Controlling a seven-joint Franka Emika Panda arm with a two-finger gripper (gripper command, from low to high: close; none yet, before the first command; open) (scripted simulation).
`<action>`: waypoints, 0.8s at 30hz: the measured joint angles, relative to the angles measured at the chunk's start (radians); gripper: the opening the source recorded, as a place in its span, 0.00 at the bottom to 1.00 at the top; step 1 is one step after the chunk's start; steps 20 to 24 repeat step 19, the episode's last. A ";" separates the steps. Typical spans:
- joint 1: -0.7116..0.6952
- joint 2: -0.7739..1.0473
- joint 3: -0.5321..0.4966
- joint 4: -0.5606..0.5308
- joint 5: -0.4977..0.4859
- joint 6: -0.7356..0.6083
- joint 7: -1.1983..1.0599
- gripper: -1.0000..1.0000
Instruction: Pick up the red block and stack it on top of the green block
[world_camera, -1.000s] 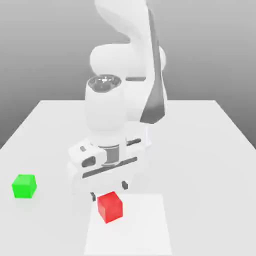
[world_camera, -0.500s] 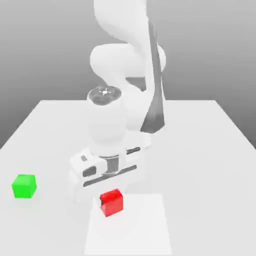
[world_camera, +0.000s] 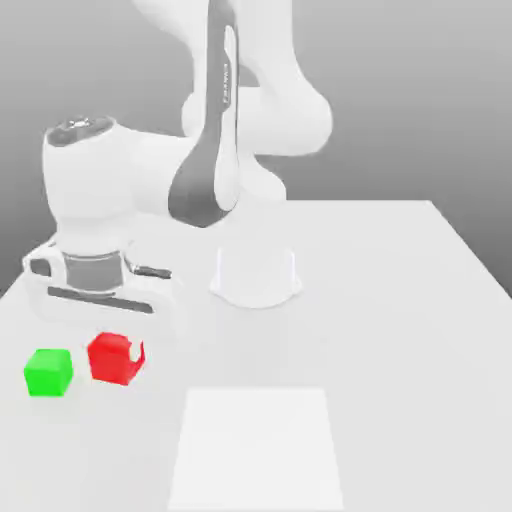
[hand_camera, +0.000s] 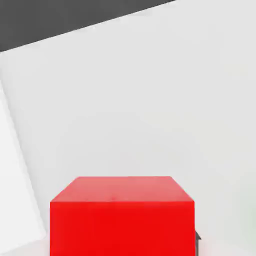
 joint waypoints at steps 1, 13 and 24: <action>-0.016 -0.001 -0.010 0.005 -0.001 -0.006 0.043 0.00; -0.196 0.074 -0.076 0.055 0.091 0.012 0.371 0.00; -0.231 0.196 -0.010 0.062 0.217 0.117 0.284 1.00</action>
